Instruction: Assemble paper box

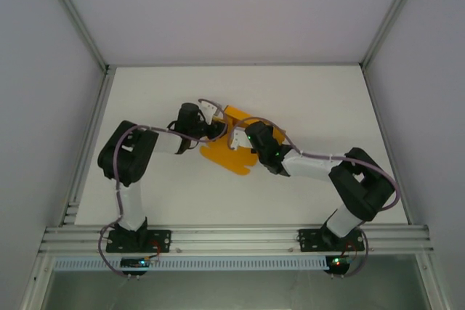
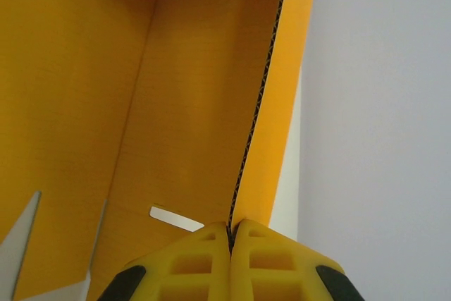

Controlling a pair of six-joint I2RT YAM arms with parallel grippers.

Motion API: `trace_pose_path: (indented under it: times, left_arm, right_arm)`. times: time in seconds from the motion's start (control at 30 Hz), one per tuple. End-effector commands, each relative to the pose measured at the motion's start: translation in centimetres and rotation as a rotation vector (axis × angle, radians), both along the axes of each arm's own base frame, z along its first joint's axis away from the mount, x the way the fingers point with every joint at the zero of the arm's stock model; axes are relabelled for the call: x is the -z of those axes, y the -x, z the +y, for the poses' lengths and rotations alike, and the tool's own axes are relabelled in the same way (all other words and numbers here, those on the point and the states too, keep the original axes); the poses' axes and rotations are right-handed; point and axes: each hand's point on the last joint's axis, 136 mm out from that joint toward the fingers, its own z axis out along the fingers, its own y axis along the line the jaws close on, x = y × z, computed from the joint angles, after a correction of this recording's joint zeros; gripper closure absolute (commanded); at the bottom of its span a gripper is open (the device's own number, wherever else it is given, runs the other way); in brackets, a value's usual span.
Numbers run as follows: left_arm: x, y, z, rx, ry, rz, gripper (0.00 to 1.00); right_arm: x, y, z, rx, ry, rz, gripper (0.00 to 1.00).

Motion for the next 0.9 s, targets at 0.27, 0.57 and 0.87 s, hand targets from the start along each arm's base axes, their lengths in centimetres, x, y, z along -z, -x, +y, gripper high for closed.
trace_pose_path:
  times: [0.27,0.57,0.87]
  left_arm:
    - [-1.2,-2.2,-0.2,-0.08,0.026,0.024,0.51]
    - [-1.5,1.7,0.4,0.351,0.036,0.174,0.3]
    - [-0.2,-0.9,-0.1,0.313,-0.085,0.159,0.34]
  right_arm:
    - [5.7,2.7,-0.9,-0.052,0.042,0.278,1.0]
    - [5.2,2.5,-0.8,-0.058,-0.001,0.312,1.0]
    - [5.4,2.2,-0.4,-0.057,-0.034,0.326,1.0]
